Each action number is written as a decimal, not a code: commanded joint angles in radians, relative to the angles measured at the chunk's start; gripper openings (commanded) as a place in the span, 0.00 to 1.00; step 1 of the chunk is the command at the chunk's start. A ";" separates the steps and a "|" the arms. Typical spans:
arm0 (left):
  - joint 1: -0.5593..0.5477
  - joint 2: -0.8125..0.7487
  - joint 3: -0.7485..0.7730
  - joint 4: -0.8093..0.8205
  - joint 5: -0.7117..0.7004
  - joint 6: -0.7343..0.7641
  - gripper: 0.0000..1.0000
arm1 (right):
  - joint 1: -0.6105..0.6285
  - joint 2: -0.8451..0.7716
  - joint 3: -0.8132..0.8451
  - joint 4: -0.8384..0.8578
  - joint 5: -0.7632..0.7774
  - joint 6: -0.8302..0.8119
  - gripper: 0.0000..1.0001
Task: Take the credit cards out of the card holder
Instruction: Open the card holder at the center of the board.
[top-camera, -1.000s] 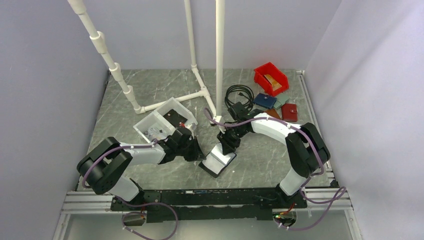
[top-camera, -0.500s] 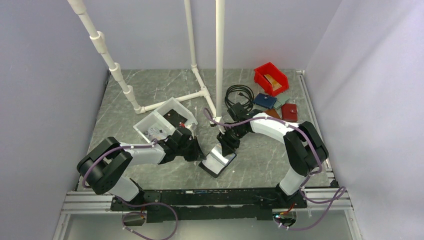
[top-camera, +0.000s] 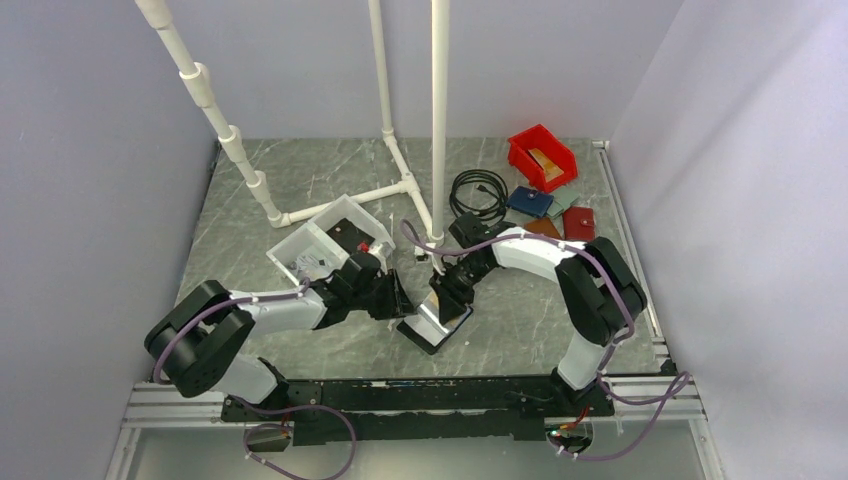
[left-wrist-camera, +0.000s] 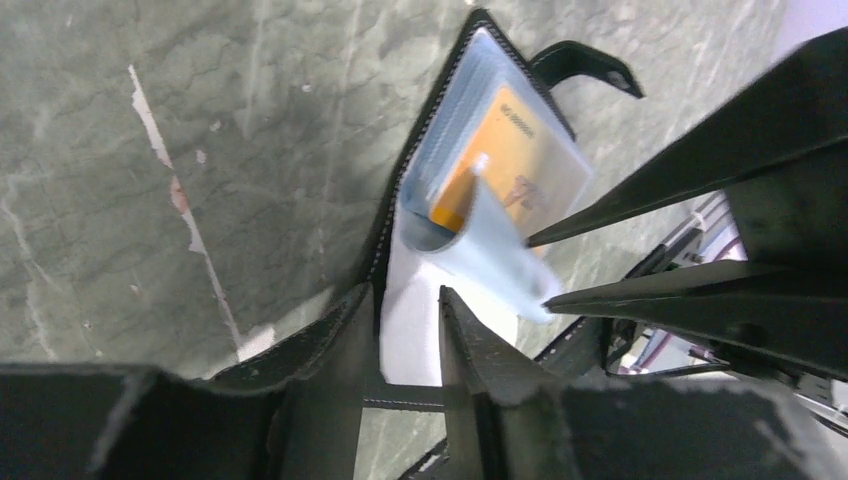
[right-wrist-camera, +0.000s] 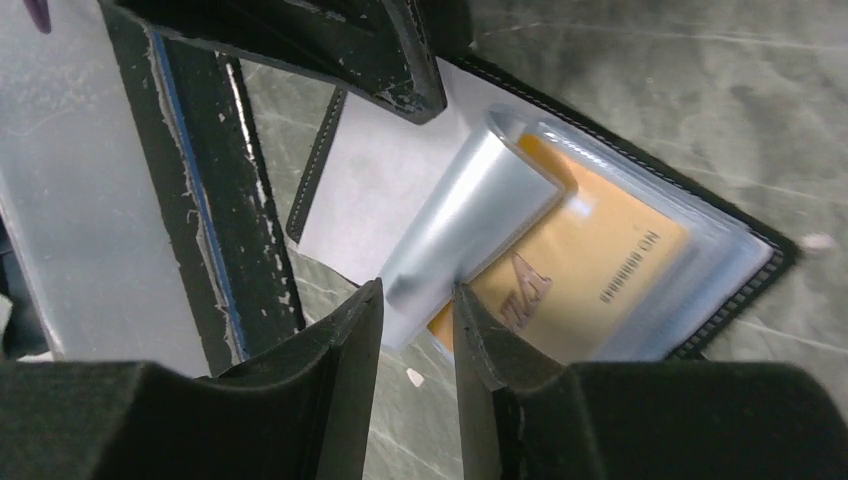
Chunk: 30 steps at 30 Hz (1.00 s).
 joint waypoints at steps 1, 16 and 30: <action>0.002 -0.077 -0.010 0.021 -0.021 -0.016 0.38 | 0.037 0.019 0.029 -0.028 -0.076 -0.036 0.34; 0.003 -0.049 -0.033 0.132 0.002 -0.043 0.49 | 0.068 0.009 0.037 -0.056 -0.152 -0.091 0.34; -0.002 -0.020 -0.002 0.117 0.014 -0.043 0.50 | 0.098 0.022 0.045 -0.059 -0.150 -0.100 0.35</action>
